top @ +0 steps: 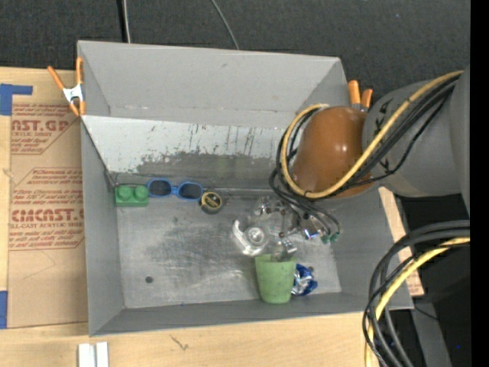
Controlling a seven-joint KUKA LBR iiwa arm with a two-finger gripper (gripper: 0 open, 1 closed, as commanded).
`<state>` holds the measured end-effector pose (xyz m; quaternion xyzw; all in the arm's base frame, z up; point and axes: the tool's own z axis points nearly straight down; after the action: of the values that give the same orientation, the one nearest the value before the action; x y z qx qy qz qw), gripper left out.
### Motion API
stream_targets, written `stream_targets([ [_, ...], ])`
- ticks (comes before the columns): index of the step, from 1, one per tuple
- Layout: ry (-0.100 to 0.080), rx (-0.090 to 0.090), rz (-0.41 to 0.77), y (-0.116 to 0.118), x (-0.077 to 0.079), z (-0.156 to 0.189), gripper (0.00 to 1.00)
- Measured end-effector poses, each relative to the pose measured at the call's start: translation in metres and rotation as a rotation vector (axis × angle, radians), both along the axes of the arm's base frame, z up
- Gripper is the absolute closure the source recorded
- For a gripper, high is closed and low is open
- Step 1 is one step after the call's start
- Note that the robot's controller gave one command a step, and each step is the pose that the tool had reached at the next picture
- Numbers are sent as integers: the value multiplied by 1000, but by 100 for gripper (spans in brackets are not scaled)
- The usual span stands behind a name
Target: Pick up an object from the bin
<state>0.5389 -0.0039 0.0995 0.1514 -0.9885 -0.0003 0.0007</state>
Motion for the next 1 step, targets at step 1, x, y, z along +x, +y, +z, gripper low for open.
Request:
stream_targets([
  [1,-14,0,-51,8,2,-22,0],
])
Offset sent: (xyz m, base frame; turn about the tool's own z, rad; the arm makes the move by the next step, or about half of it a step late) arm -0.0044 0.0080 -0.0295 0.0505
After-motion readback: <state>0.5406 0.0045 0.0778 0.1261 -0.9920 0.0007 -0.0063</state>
